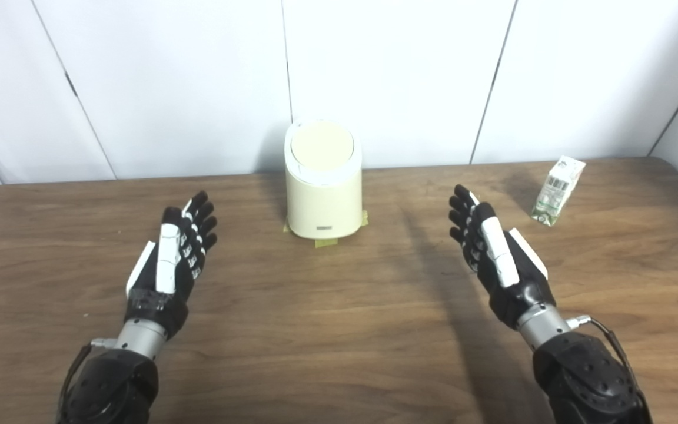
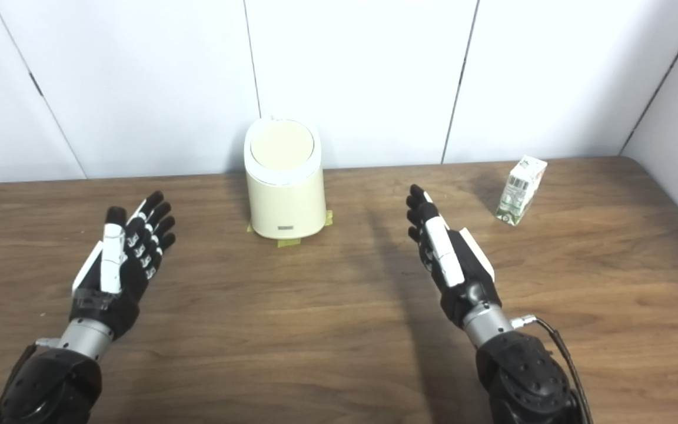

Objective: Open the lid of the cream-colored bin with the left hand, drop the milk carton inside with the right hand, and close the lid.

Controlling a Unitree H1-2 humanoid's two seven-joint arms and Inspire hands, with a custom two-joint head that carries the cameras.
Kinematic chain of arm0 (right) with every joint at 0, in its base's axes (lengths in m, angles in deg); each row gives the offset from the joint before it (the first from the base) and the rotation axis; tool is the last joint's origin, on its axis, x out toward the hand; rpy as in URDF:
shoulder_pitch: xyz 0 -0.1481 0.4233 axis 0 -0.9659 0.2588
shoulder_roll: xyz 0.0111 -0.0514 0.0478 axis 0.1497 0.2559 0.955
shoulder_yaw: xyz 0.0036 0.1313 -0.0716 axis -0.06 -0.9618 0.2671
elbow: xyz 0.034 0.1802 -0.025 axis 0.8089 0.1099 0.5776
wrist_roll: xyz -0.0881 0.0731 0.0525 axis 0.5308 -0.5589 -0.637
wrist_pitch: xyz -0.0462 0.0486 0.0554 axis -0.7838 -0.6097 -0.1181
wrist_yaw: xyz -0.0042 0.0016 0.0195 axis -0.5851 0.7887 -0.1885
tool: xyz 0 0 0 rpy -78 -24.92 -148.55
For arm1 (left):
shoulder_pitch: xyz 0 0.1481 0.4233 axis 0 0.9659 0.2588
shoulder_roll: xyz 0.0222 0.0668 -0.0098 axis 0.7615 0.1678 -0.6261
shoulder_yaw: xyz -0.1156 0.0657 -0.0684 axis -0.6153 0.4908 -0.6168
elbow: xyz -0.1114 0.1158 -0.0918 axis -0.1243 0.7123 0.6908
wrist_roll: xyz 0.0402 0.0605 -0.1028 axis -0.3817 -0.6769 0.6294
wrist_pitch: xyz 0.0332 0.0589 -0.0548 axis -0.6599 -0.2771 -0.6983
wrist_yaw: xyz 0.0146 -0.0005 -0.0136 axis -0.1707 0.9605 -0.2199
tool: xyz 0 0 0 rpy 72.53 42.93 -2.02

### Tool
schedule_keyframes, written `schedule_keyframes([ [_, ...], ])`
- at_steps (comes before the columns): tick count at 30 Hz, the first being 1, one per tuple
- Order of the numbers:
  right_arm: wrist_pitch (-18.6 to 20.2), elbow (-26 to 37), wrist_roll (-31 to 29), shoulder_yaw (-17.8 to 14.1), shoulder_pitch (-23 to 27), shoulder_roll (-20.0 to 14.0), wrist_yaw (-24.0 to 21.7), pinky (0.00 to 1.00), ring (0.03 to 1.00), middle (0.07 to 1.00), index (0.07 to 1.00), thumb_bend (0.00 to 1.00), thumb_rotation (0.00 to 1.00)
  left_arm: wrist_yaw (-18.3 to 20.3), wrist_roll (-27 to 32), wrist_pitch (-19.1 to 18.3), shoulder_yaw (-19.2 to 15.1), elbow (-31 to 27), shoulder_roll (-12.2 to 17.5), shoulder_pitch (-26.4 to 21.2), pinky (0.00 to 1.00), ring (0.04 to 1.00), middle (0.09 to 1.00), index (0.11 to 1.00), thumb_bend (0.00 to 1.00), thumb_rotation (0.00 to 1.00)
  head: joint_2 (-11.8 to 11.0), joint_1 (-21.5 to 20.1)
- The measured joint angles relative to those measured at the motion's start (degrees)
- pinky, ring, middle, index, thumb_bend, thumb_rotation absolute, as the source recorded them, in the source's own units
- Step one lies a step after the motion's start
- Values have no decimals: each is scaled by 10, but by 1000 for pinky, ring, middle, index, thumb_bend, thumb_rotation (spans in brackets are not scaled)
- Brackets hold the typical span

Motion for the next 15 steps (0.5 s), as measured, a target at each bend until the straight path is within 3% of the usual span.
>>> schedule_keyframes([
  [3,0,0,-6,10,0,3,-6,995,1000,1000,1000,746,1000,5,0,-7,7,0,2,0,1000,1000,1000,1000,731,1000,1,0],
  [7,-10,5,-18,-5,0,20,-2,998,1000,1000,1000,774,1000,8,10,-8,-9,-10,6,0,1000,1000,1000,1000,780,1000,2,0],
  [11,-70,-9,-34,-50,0,45,16,1000,1000,1000,1000,788,1000,-15,25,26,-52,-21,-14,-2,1000,1000,1000,1000,784,1000,0,0],
  [13,-107,-43,-43,-68,2,43,17,1000,1000,1000,1000,787,1000,-29,26,43,-66,-17,-24,-4,1000,1000,1000,1000,799,1000,-1,0],
  [15,-116,-67,-48,-81,2,33,18,1000,1000,1000,1000,771,1000,-40,26,53,-76,-7,-30,-8,1000,1000,1000,1000,797,1000,-1,0],
])
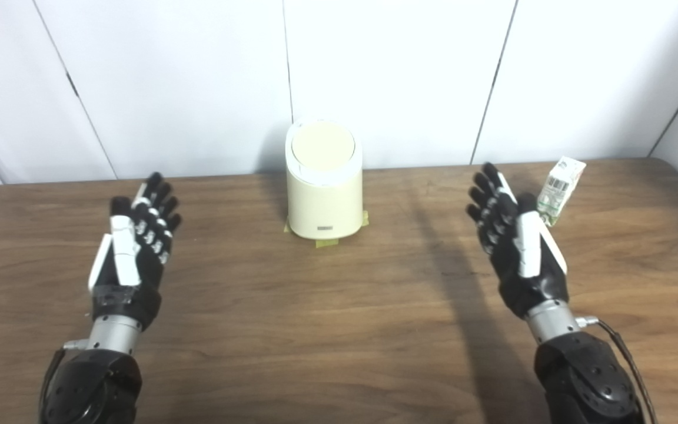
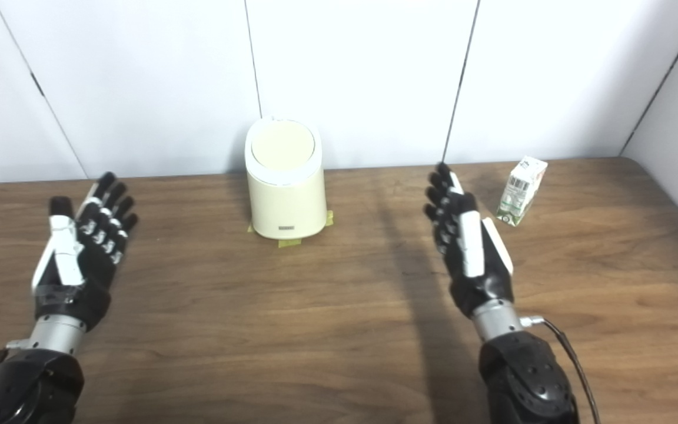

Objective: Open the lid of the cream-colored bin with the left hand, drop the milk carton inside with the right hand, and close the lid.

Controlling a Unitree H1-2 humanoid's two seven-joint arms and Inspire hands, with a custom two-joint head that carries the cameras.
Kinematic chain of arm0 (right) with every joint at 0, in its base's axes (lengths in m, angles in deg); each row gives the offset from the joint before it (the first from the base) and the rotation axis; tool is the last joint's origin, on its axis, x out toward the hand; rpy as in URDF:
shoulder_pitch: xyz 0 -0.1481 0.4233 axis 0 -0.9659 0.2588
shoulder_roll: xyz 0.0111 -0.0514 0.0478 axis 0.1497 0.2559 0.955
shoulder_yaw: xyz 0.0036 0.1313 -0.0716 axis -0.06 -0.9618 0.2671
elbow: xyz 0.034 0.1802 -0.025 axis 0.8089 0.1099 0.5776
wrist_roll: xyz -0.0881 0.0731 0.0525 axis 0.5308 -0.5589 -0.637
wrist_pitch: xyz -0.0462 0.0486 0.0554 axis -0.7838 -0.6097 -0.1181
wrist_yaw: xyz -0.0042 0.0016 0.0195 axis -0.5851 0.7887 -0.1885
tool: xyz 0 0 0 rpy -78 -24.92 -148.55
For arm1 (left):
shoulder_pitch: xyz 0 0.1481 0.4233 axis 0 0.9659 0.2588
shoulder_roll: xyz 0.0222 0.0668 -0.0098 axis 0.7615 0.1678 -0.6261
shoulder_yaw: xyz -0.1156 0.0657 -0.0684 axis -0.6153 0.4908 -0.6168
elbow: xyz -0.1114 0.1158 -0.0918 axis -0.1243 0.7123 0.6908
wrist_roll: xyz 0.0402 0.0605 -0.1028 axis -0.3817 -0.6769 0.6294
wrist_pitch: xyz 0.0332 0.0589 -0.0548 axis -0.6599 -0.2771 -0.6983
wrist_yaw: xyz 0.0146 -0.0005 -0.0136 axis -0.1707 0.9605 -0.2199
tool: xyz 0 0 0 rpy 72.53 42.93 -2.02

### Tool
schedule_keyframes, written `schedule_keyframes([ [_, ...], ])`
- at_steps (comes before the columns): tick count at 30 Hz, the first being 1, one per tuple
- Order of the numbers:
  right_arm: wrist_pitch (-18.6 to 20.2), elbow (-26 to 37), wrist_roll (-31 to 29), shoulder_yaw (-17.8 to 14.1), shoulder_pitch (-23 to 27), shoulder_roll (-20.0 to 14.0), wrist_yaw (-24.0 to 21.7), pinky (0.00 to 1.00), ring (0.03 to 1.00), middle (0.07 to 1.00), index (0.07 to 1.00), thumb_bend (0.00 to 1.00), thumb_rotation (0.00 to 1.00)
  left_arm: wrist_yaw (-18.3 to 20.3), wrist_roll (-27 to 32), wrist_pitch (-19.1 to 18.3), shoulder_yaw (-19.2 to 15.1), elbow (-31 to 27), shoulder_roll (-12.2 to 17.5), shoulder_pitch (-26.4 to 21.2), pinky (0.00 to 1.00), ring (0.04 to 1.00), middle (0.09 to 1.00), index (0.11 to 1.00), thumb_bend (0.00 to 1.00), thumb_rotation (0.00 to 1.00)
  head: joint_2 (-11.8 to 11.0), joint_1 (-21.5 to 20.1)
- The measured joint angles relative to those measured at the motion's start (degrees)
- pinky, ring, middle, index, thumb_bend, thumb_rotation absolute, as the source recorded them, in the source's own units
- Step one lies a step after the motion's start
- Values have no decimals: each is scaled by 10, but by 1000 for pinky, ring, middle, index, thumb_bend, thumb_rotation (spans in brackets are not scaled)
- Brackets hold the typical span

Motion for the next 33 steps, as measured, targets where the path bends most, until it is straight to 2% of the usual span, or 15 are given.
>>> schedule_keyframes([
  [4,-4,-8,-7,-10,0,-6,3,1000,1000,1000,1000,751,1000,-14,0,0,-7,12,0,-2,1000,1000,1000,1000,780,1000,1,-2],
  [9,-1,-6,3,9,0,-6,3,1000,1000,1000,1000,738,1000,-18,-2,0,0,21,-3,-2,1000,1000,1000,1000,771,1000,2,-2],
  [16,39,28,13,32,-1,0,9,1000,1000,1000,1000,767,1000,-17,-11,2,13,33,-3,-1,1000,1000,1000,1000,745,1000,2,0],
  [22,42,28,15,34,-2,0,10,1000,1000,1000,1000,781,1000,-12,-16,13,18,52,-2,-1,1000,1000,1000,1000,734,1000,2,-1],
  [33,47,26,16,41,-2,-2,8,1000,1000,1000,1000,747,1000,-6,-18,13,31,57,6,0,1000,1000,1000,1000,750,1000,4,-2],
])
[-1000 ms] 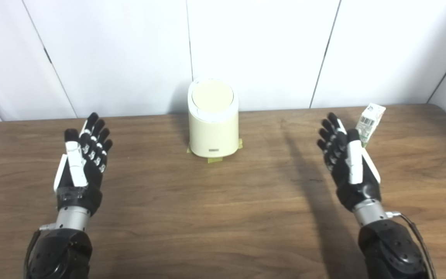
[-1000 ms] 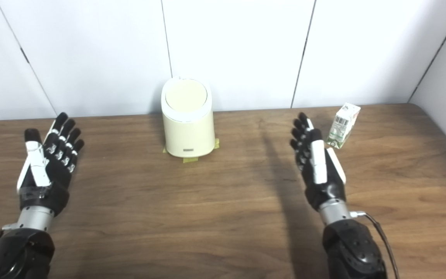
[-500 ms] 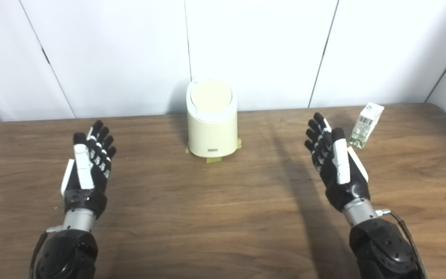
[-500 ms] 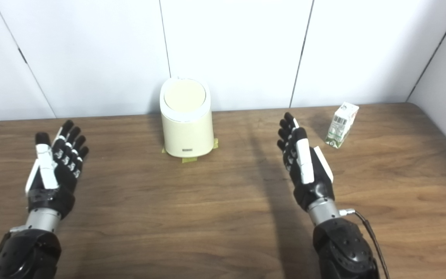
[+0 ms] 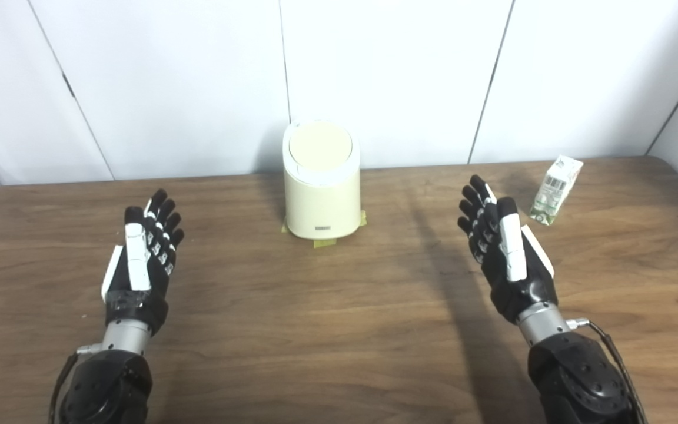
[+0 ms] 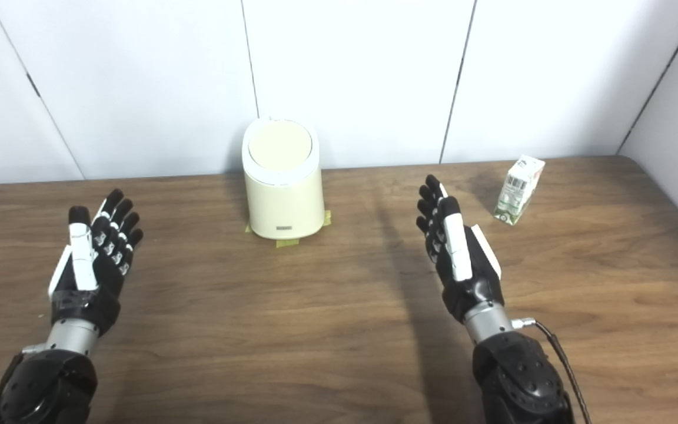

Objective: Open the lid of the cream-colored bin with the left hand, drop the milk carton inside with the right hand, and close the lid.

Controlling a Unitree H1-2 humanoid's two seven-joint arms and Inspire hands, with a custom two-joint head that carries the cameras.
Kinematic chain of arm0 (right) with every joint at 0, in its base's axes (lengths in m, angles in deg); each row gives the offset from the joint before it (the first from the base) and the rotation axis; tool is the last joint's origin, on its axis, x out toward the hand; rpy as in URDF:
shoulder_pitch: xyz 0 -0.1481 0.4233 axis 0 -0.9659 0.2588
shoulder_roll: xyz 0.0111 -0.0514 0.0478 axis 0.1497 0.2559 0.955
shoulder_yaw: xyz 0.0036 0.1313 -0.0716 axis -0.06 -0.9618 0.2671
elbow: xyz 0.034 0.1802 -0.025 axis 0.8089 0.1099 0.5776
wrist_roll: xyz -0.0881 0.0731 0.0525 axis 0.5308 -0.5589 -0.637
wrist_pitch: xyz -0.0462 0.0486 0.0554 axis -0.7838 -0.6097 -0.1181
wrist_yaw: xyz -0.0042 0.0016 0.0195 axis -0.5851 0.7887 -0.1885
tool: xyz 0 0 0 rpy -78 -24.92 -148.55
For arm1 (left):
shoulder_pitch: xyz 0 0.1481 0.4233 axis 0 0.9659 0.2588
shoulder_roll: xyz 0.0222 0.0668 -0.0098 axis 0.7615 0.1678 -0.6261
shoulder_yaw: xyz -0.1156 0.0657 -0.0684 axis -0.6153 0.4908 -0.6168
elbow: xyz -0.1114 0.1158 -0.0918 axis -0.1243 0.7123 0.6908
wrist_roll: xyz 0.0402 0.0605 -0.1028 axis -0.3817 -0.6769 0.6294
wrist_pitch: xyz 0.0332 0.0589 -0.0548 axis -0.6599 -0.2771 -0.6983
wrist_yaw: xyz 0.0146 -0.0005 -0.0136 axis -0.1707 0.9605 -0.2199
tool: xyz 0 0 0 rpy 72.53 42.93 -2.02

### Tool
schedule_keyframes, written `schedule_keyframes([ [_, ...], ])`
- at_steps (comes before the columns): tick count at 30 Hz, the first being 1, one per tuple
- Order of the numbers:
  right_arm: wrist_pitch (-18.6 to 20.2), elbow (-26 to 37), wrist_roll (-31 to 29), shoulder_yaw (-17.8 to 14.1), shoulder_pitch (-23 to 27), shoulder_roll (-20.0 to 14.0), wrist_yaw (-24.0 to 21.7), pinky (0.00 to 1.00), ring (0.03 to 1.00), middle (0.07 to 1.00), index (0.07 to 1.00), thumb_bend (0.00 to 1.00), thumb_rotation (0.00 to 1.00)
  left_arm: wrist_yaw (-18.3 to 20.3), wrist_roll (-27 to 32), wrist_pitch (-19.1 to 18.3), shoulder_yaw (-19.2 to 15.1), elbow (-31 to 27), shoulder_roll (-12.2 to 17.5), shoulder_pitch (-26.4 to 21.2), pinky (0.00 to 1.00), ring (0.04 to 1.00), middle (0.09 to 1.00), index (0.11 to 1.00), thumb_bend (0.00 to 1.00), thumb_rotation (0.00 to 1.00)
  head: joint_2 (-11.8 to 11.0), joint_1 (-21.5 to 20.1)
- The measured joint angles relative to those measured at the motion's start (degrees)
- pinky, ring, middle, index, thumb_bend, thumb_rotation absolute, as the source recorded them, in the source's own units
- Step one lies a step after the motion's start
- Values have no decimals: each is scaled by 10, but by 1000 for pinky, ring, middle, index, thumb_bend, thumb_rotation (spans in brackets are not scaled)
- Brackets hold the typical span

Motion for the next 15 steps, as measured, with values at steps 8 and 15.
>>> schedule_keyframes([
  [8,1,0,0,2,0,0,-1,1000,1000,1000,1000,740,1000,12,4,0,6,-1,0,4,1000,1000,1000,1000,748,1000,2,1],
  [15,8,0,-1,3,0,-1,-3,1000,1000,1000,1000,749,1000,17,6,-1,12,-1,0,4,1000,1000,1000,1000,755,1000,1,0],
])
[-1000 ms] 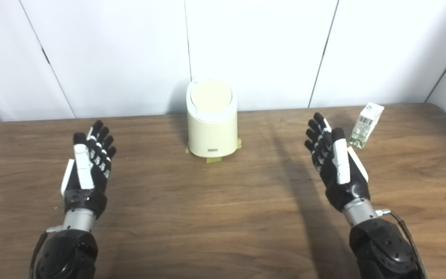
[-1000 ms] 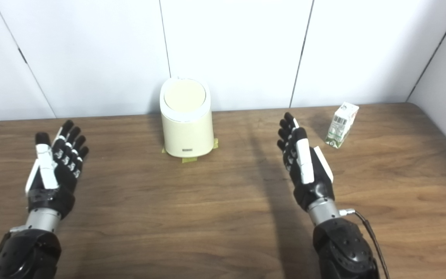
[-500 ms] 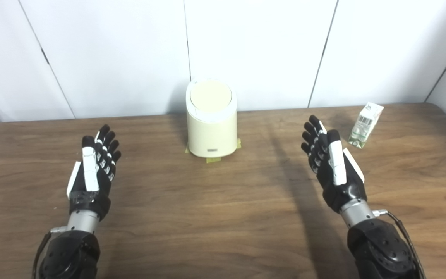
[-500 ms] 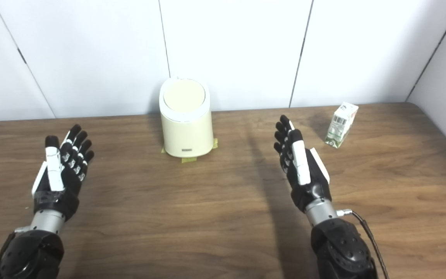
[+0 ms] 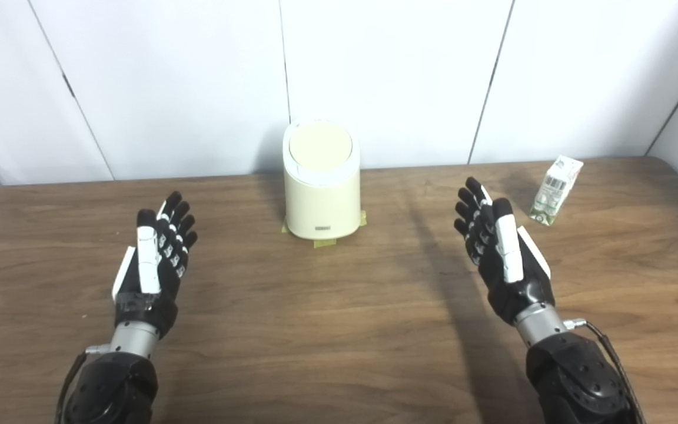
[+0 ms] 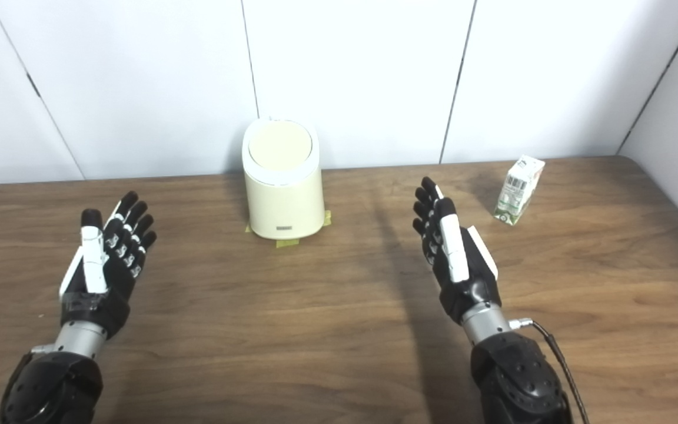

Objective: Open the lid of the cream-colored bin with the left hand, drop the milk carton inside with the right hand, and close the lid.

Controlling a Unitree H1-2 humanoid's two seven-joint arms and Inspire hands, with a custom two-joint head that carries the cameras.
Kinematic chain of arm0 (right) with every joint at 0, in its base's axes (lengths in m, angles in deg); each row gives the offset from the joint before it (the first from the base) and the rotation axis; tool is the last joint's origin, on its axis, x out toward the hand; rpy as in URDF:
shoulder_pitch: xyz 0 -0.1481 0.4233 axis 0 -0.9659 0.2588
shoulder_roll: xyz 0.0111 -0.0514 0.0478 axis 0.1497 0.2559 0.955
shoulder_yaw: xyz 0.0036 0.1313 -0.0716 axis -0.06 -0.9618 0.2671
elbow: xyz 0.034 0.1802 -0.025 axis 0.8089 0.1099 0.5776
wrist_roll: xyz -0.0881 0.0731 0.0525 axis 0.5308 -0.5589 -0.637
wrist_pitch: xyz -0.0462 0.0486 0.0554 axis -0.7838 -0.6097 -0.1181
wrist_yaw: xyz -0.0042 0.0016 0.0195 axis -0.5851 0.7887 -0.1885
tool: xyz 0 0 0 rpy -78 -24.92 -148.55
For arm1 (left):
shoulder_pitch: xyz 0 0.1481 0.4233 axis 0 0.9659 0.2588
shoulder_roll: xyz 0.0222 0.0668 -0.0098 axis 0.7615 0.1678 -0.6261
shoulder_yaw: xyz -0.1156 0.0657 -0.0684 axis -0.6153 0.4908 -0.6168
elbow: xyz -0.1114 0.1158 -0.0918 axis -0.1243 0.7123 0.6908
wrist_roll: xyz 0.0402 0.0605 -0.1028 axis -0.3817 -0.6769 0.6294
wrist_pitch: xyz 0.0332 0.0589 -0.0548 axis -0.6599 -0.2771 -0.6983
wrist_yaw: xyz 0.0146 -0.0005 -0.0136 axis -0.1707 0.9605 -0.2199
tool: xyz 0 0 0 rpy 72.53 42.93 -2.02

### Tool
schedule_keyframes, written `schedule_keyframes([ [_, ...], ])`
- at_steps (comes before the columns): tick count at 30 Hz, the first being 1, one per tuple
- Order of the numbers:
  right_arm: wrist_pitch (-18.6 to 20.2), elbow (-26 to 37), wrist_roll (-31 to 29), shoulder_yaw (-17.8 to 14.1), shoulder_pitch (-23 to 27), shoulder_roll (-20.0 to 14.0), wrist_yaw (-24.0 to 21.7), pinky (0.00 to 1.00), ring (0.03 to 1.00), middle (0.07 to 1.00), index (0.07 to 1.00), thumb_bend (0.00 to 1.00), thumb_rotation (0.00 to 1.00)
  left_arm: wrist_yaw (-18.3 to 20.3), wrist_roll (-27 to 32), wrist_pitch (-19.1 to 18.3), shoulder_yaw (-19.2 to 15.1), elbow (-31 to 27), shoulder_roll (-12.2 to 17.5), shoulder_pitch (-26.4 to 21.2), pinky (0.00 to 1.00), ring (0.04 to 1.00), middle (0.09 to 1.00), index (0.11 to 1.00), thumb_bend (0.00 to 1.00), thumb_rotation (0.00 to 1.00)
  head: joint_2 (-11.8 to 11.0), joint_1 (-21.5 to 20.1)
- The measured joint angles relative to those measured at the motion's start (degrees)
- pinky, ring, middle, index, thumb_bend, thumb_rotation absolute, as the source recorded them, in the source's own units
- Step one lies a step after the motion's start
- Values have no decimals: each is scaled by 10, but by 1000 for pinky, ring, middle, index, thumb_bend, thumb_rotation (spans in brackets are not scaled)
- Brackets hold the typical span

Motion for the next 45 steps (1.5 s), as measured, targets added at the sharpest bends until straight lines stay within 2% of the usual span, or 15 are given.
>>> schedule_keyframes([
  [3,2,0,-2,-3,0,-1,-1,1000,1000,1000,1000,751,1000,0,-3,-4,6,-5,0,0,1000,1000,1000,1000,766,1000,-1,4],
  [9,4,0,-7,-5,-4,-4,-3,1000,1000,1000,1000,737,1000,-3,-18,-38,19,-15,2,-20,1000,1000,1000,1000,769,1000,0,6],
  [13,7,0,-9,-5,-5,-4,-3,1000,1000,1000,1000,729,1000,-7,-33,-59,23,-21,11,-67,1000,1000,1000,1000,799,1000,-3,8],
  [18,7,0,-9,-3,-5,-4,-3,1000,1000,1000,1000,730,1000,-4,-54,-64,34,-18,27,-127,1000,1000,1000,1000,785,1000,-4,9],
  [26,8,0,-8,1,-5,-4,-3,1000,1000,1000,1000,726,1000,0,-87,-106,58,14,40,-195,1000,1000,1000,1000,782,998,-8,11],
  [30,8,0,-7,3,-5,-3,-2,1000,1000,1000,1000,720,1000,11,-106,-104,77,41,53,-231,1000,1000,1000,1000,724,959,-9,12],
  [31,8,0,-6,3,-5,-2,-2,1000,1000,1000,1000,722,1000,19,-116,-100,87,60,59,-243,1000,1000,1000,1000,723,919,-11,11],
  [33,8,0,-5,6,-4,-2,-3,1000,1000,1000,1000,725,1000,30,-134,-96,110,93,72,-267,1000,1000,1000,1000,747,900,-11,12],
  [35,8,0,-2,7,-5,-2,-2,1000,1000,1000,1000,726,1000,40,-159,-96,131,102,85,-285,1000,1000,1000,1000,766,867,-11,12],
  [38,8,0,1,8,-4,-2,-2,1000,1000,1000,1000,733,1000,42,-194,-101,150,122,91,-317,979,1000,1000,1000,835,634,-12,11],
  [42,8,0,2,10,-4,2,-1,1000,1000,1000,1000,738,1000,38,-223,-102,156,165,90,-358,961,1000,1000,1000,856,447,-13,11],
  [45,8,0,2,10,-4,4,0,1000,1000,1000,1000,743,1000,39,-241,-103,167,203,89,-382,925,1000,1000,1000,885,381,-14,11],
])
